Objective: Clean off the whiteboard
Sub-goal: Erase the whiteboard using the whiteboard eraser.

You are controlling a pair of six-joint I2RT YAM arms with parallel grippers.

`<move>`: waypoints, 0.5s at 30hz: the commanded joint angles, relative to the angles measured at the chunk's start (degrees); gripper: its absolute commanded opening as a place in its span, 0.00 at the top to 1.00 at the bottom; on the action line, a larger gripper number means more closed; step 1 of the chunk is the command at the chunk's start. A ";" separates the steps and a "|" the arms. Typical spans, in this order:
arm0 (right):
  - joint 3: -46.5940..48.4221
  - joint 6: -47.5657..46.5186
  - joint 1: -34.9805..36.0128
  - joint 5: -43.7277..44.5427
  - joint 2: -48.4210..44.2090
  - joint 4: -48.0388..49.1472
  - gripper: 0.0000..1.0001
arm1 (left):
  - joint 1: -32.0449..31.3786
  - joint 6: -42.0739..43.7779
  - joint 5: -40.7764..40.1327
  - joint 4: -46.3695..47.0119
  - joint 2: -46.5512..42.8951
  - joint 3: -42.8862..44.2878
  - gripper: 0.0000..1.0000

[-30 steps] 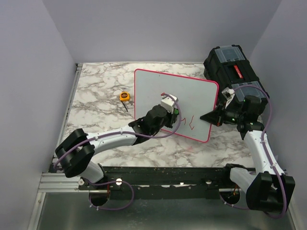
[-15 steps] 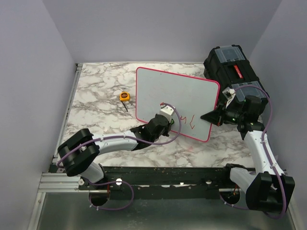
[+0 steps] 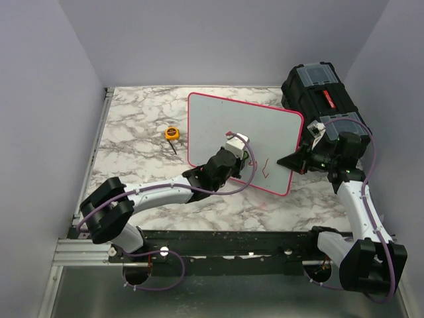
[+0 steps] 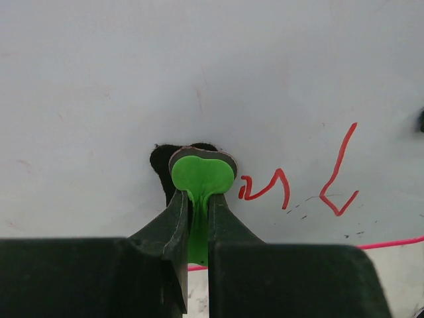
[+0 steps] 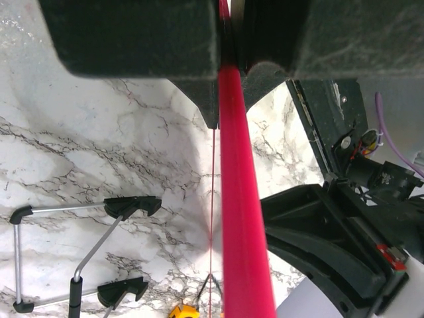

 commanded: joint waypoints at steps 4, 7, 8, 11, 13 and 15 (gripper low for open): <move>0.63 -0.86 0.26 -2.69 -1.53 3.05 0.99 | -0.43 -4.32 1.38 5.76 4.23 -9.70 1.00; 0.63 -0.86 0.24 -2.61 -1.54 3.05 1.00 | -0.45 -6.31 1.46 7.19 5.30 -12.86 1.00; 0.63 -0.90 0.27 -2.61 -1.60 3.05 1.00 | -0.46 -6.77 1.32 7.59 5.40 -13.82 1.00; 0.55 -0.90 0.30 -2.65 -1.52 3.14 1.00 | -0.19 -7.85 0.08 7.76 5.54 -15.83 1.00; 0.55 -0.86 0.25 -2.62 -1.54 3.14 1.00 | 1.11 -8.40 -0.36 7.37 5.15 -16.77 1.00; 0.59 -0.87 0.30 -2.61 -1.59 3.06 1.00 | 3.00 -8.77 -0.44 7.19 4.14 -17.54 1.00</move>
